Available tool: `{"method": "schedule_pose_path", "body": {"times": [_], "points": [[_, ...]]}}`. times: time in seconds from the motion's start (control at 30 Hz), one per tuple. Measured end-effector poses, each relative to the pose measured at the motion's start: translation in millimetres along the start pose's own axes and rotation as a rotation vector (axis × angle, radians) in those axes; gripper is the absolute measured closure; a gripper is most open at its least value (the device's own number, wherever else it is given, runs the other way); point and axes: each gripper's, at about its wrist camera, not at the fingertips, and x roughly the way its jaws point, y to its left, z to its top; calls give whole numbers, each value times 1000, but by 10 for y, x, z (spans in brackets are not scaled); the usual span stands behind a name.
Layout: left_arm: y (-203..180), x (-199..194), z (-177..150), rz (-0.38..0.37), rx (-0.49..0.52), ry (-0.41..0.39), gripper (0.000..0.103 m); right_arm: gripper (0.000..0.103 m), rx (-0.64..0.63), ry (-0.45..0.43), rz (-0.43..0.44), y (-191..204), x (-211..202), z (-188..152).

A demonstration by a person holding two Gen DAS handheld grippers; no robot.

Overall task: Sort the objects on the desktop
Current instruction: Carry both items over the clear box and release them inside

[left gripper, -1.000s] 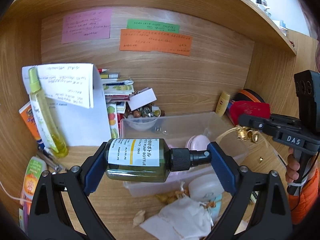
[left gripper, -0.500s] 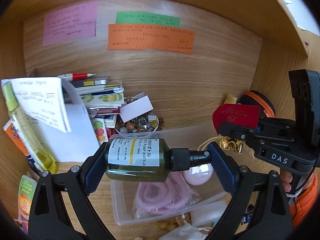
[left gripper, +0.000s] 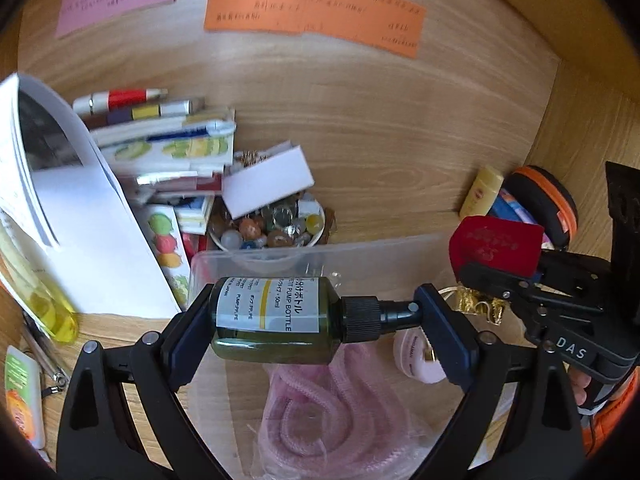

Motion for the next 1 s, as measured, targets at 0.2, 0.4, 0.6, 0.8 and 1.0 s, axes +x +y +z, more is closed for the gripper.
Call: {"method": "schedule_pose_path", "body": {"times": [0.2,0.4,0.6,0.8,1.0], "points": [[10,77,-11,9,7,39,7,86,-50,35,-9,60,97,-15],[-46,110,-41,32,30,64,7,51,-107,56,-48,180,164,-37],[-33,148,-77,49,29,73,6,31,-148,59,-79,211,179,-54],[10,101,-84,50,24,60,6,24,-196,27,-120,278,131,-45],[-39,32,-92,54,51,35,5,22,-219,21,-150,312,123,-35]]}}
